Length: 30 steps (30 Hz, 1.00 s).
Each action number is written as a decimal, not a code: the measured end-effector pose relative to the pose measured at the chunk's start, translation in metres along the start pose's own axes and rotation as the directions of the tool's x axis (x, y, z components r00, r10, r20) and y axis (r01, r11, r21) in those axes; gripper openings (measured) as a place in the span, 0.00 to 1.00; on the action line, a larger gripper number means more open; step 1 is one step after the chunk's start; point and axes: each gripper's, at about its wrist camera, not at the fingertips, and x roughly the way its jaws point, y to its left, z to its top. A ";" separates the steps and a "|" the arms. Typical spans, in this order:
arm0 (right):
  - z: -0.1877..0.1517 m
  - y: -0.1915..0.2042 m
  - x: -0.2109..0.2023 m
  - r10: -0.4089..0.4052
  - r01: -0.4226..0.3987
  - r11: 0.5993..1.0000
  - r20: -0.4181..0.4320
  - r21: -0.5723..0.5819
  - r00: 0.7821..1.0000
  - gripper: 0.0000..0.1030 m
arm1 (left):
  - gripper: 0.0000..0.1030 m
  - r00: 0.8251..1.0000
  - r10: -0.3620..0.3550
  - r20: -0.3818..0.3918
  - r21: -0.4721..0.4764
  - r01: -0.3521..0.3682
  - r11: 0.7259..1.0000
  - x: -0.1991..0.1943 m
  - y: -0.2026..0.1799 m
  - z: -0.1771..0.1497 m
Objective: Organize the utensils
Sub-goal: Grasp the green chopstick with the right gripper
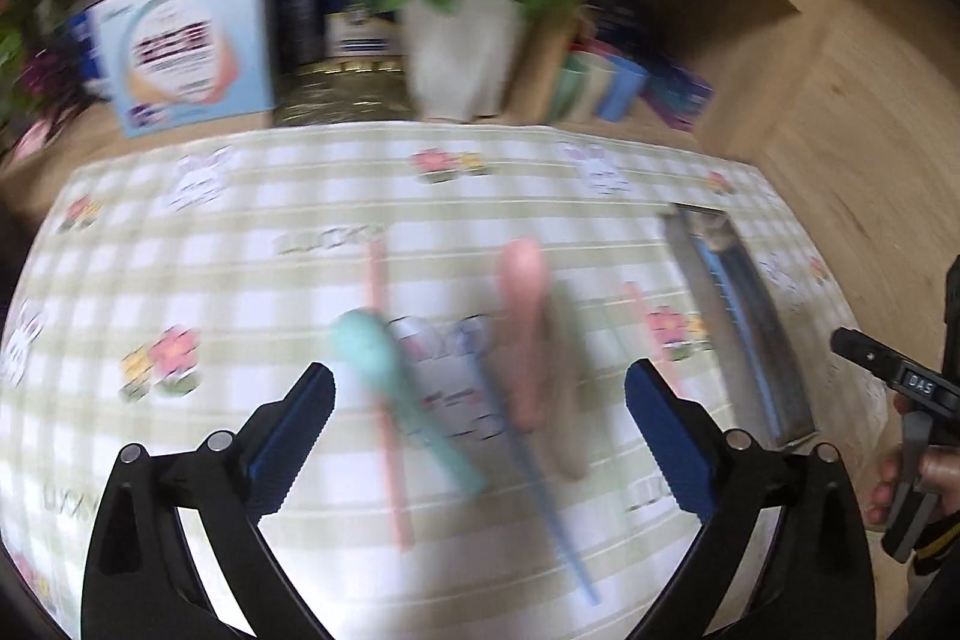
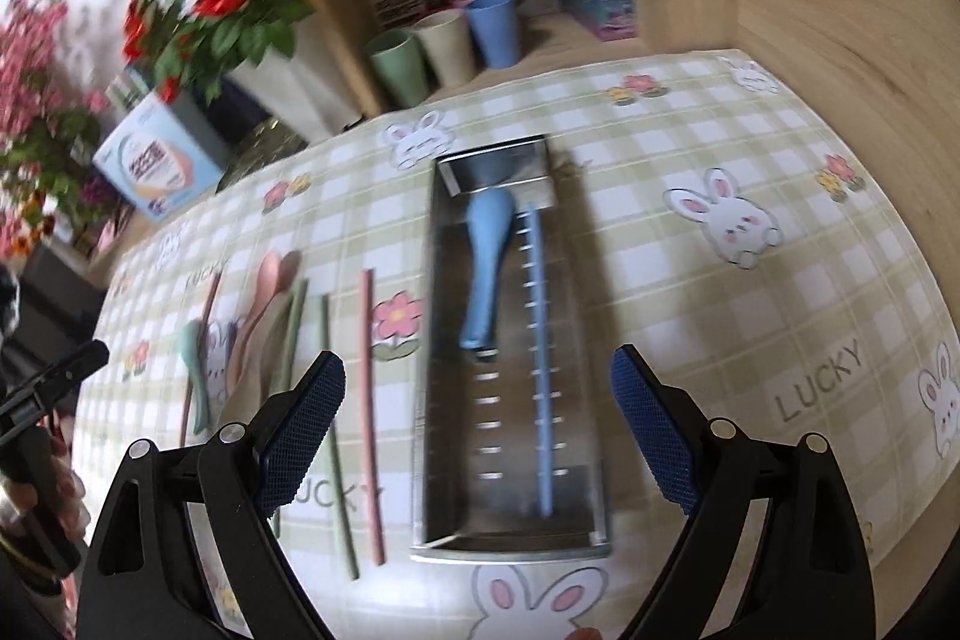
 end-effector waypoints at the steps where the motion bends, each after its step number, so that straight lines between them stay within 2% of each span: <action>1: 0.000 0.005 0.001 0.013 -0.013 1.000 -0.001 -0.009 1.000 0.84 | 0.92 1.000 0.029 0.011 -0.015 -0.029 0.999 -0.003 0.007 -0.004; 3: -0.002 0.022 0.004 0.048 -0.048 0.997 -0.005 -0.052 0.999 0.85 | 0.92 0.995 0.092 0.039 -0.042 -0.090 0.995 -0.011 0.018 -0.014; 6: -0.007 0.045 0.011 0.038 -0.040 0.992 -0.016 -0.116 0.999 0.85 | 0.92 0.991 0.116 0.063 -0.056 -0.112 0.992 -0.017 0.028 -0.028; 9: -0.011 0.062 0.023 0.037 -0.043 0.987 -0.047 -0.155 0.998 0.85 | 0.92 0.991 0.105 0.084 -0.081 -0.098 0.992 -0.021 0.035 -0.037; 13: -0.021 0.084 0.036 0.089 -0.104 0.973 -0.080 -0.205 0.993 0.84 | 0.94 0.991 0.085 0.104 -0.144 -0.070 0.987 -0.028 0.046 -0.042; 15: -0.025 0.093 0.042 0.089 -0.108 0.965 -0.090 -0.239 0.992 0.84 | 0.94 0.991 0.089 0.100 -0.162 -0.072 0.984 -0.029 0.051 -0.043; 16: -0.027 0.099 0.046 0.086 -0.108 0.959 -0.095 -0.262 0.992 0.80 | 0.94 0.991 0.091 0.100 -0.166 -0.073 0.983 -0.030 0.052 -0.044; 17: -0.030 0.104 0.050 0.083 -0.109 0.953 -0.102 -0.281 0.991 0.69 | 0.94 0.991 0.094 0.100 -0.167 -0.077 0.983 -0.030 0.054 -0.045; 19: -0.034 0.115 0.063 0.061 -0.097 0.946 -0.126 -0.308 0.990 0.62 | 0.94 0.990 0.103 0.096 -0.172 -0.085 0.981 -0.030 0.057 -0.047; 23: -0.040 0.123 0.086 0.016 -0.071 0.937 -0.163 -0.341 0.987 0.41 | 0.94 0.986 0.134 0.103 -0.186 -0.113 0.976 -0.031 0.062 -0.052; 27: -0.045 0.123 0.102 -0.008 -0.061 0.933 -0.188 -0.354 0.982 0.32 | 0.94 0.991 0.077 0.111 -0.220 -0.051 0.974 -0.032 0.069 -0.058; 30: -0.048 0.121 0.109 -0.019 -0.046 0.941 -0.187 -0.336 0.982 0.28 | 0.94 0.990 0.083 0.117 -0.221 -0.055 0.974 -0.031 0.070 -0.059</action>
